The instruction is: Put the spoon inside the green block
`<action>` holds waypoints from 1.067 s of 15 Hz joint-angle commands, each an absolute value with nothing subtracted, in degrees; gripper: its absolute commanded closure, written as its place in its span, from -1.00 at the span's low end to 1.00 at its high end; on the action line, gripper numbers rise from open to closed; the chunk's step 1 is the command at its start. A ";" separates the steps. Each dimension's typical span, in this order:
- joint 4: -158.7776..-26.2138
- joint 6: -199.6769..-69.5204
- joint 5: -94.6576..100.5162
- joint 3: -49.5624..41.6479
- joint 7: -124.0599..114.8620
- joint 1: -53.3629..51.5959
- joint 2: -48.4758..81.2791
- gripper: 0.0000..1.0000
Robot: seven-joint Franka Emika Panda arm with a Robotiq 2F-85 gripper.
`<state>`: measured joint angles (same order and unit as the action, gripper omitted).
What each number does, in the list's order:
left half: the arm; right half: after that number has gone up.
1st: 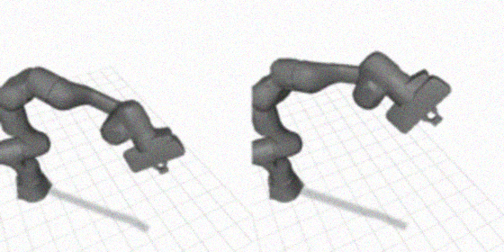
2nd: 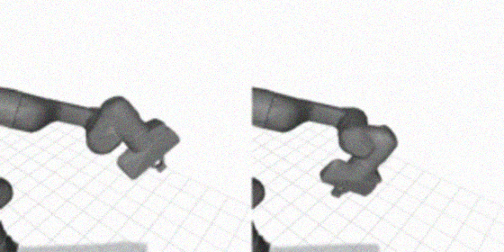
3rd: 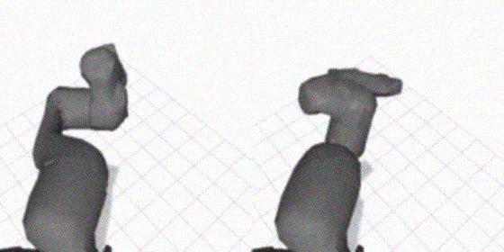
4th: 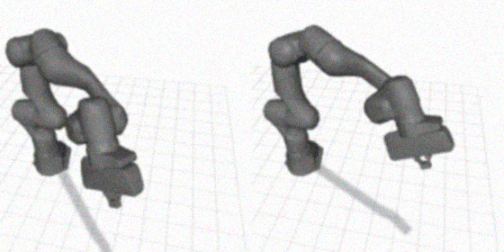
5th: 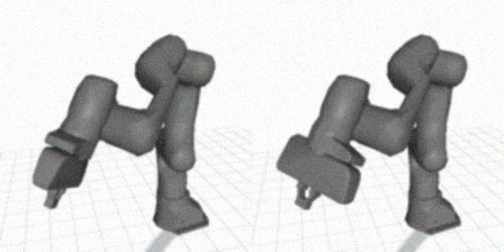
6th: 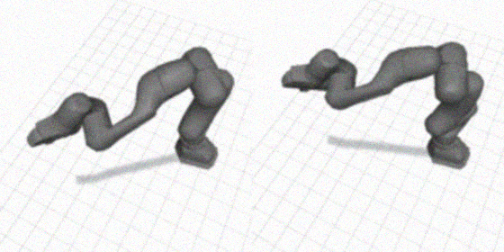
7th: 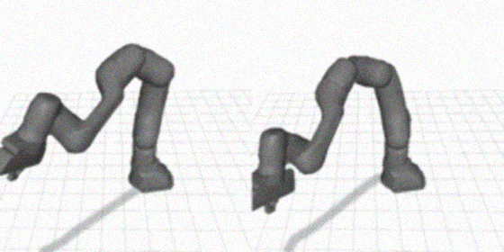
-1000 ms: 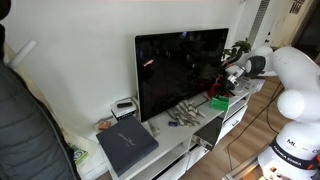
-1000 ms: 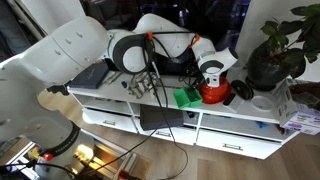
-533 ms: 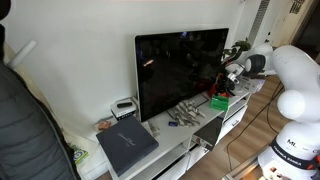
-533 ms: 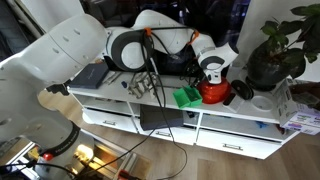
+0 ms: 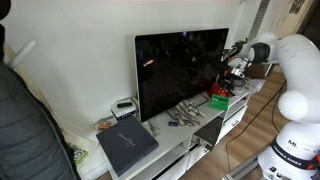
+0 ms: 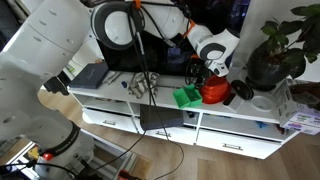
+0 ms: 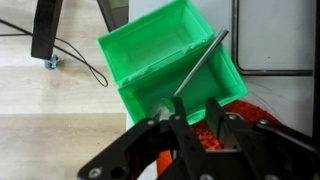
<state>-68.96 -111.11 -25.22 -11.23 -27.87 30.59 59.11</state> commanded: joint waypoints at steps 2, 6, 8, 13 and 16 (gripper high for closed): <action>-85.35 -120.44 -21.75 -12.90 -14.83 26.79 48.31 -0.35; -95.43 -128.22 -18.52 -12.62 -5.14 24.37 41.77 -0.93; -100.79 -132.50 -16.54 -12.47 -0.65 23.29 38.40 -1.00; -114.77 -139.74 -10.53 -12.16 11.92 22.89 29.14 -1.00; -112.09 -138.99 -10.07 -11.75 12.40 23.62 31.54 -1.00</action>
<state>-112.30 -139.13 -10.71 -12.51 12.97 22.88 31.54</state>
